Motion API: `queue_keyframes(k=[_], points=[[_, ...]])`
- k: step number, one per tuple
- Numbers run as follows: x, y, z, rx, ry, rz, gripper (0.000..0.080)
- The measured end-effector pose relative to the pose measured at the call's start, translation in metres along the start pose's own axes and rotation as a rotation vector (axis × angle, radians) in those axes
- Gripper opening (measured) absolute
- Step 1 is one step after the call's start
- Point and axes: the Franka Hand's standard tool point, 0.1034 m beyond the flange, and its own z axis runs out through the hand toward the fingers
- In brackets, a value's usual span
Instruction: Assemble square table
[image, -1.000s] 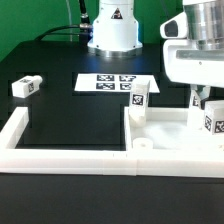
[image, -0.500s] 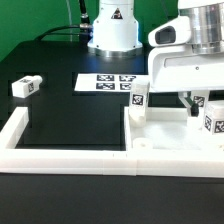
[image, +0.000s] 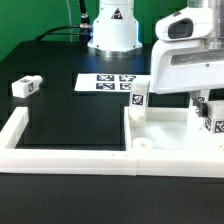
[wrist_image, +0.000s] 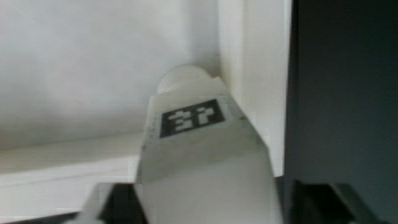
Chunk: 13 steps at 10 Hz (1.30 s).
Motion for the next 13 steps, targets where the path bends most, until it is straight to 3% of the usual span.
queue_keyframes(k=[1, 3, 7, 10, 12, 13], points=[[0.0007, 0.0017, -0.0003, -0.001, 0.001, 0.069, 0.0298], [0.0013, 0.0036, -0.0005, -0.001, 0.002, 0.244, 0.0298], [0.0002, 0.0043, 0.0003, -0.012, 0.004, 0.928, 0.0298], [-0.0013, 0.0031, -0.0008, 0.047, -0.016, 1.499, 0.0299], [-0.0023, 0.0022, -0.0002, 0.047, -0.013, 1.483, 0.0299], [-0.0041, 0.0011, 0.0018, 0.036, -0.017, 1.390, 0.0385]])
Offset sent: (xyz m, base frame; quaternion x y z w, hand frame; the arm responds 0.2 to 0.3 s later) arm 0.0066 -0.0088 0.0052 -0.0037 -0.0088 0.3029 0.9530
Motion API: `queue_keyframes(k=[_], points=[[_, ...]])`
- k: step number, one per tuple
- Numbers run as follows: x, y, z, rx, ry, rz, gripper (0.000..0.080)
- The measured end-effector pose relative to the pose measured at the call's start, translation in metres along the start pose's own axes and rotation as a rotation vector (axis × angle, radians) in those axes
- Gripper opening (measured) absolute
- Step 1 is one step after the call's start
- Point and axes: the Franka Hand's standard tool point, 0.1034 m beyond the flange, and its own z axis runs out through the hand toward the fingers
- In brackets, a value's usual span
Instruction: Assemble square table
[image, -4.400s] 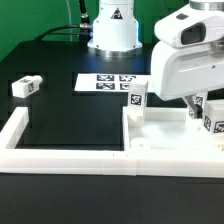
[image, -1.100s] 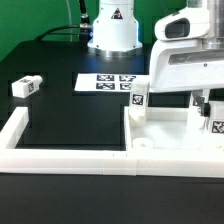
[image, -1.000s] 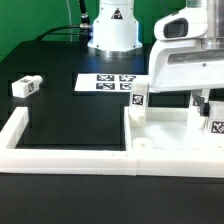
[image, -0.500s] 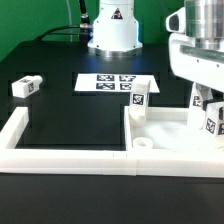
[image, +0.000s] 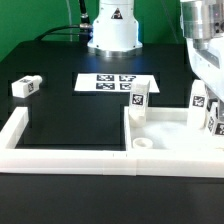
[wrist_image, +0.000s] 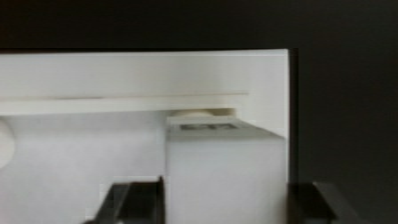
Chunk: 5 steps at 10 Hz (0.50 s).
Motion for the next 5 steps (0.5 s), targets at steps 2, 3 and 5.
queue_keyframes(k=[2, 3, 5], points=[[-0.0010, -0.0010, 0.0064, -0.040, -0.017, -0.342, 0.0570], [-0.0026, -0.0010, 0.0060, -0.041, -0.020, -0.391, 0.0636], [-0.0013, -0.0007, 0.0065, -0.041, -0.021, -0.523, 0.0647]])
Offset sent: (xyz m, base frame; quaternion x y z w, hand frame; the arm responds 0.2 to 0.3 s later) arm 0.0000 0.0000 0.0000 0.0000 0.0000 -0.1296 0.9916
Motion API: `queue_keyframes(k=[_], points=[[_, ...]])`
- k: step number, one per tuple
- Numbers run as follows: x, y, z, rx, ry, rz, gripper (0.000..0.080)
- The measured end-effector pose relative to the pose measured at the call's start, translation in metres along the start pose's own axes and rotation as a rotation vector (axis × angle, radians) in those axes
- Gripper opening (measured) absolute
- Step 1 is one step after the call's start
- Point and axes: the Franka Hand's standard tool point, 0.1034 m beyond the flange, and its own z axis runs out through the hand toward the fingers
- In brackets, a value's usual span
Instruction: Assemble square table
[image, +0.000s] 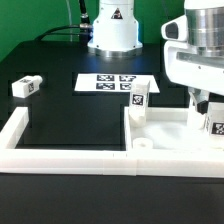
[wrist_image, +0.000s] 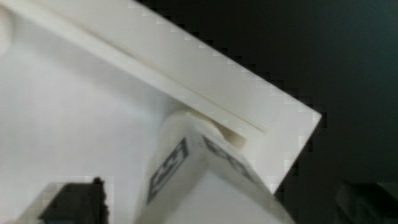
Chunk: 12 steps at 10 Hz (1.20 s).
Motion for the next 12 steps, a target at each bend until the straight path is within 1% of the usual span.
queue_keyframes(k=[1, 2, 3, 5, 6, 7, 8, 11, 12], points=[[0.001, 0.002, 0.000, -0.010, 0.000, -0.086, 0.0647], [0.006, 0.010, -0.003, -0.069, -0.013, -0.380, 0.0647], [0.012, 0.009, -0.005, -0.078, -0.007, -0.562, 0.0649], [0.011, 0.008, -0.004, -0.074, -0.004, -0.558, 0.0649], [0.011, 0.009, -0.004, -0.075, -0.003, -0.544, 0.0481], [0.011, 0.009, -0.004, -0.075, -0.003, -0.540, 0.0481], [0.011, 0.009, -0.004, -0.074, -0.002, -0.509, 0.0305], [0.010, 0.008, -0.004, -0.070, 0.001, -0.300, 0.0288], [0.010, 0.008, -0.004, -0.069, 0.001, -0.272, 0.0288]])
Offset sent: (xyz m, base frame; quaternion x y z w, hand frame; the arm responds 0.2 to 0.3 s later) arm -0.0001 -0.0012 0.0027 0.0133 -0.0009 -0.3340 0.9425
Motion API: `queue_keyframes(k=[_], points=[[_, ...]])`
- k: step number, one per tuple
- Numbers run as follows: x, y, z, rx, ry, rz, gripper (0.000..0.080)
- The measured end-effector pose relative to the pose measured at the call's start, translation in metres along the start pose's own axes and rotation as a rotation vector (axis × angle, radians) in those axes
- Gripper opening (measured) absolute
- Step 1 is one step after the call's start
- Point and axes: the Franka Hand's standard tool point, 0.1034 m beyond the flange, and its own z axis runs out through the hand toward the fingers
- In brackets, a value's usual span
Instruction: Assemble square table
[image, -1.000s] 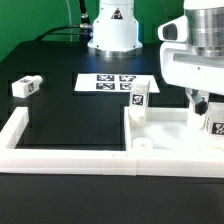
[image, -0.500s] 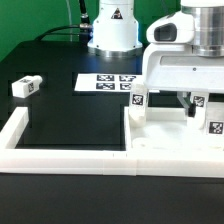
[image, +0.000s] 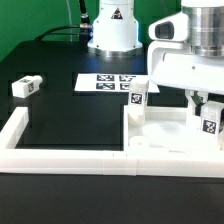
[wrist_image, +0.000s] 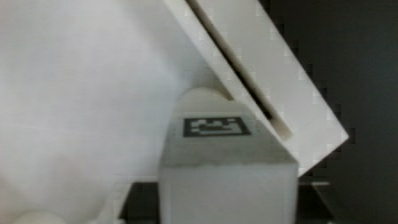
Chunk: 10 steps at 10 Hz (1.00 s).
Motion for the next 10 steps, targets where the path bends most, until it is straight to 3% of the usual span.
queue_keyframes(k=[2, 4, 7, 10], points=[[0.003, 0.002, -0.001, 0.028, -0.024, 0.289, 0.0288], [-0.004, -0.003, -0.002, 0.004, -0.066, 0.669, 0.0291], [-0.004, -0.011, 0.003, 0.047, -0.018, 1.120, 0.0291], [-0.005, -0.011, 0.004, 0.048, -0.008, 1.091, 0.0294]])
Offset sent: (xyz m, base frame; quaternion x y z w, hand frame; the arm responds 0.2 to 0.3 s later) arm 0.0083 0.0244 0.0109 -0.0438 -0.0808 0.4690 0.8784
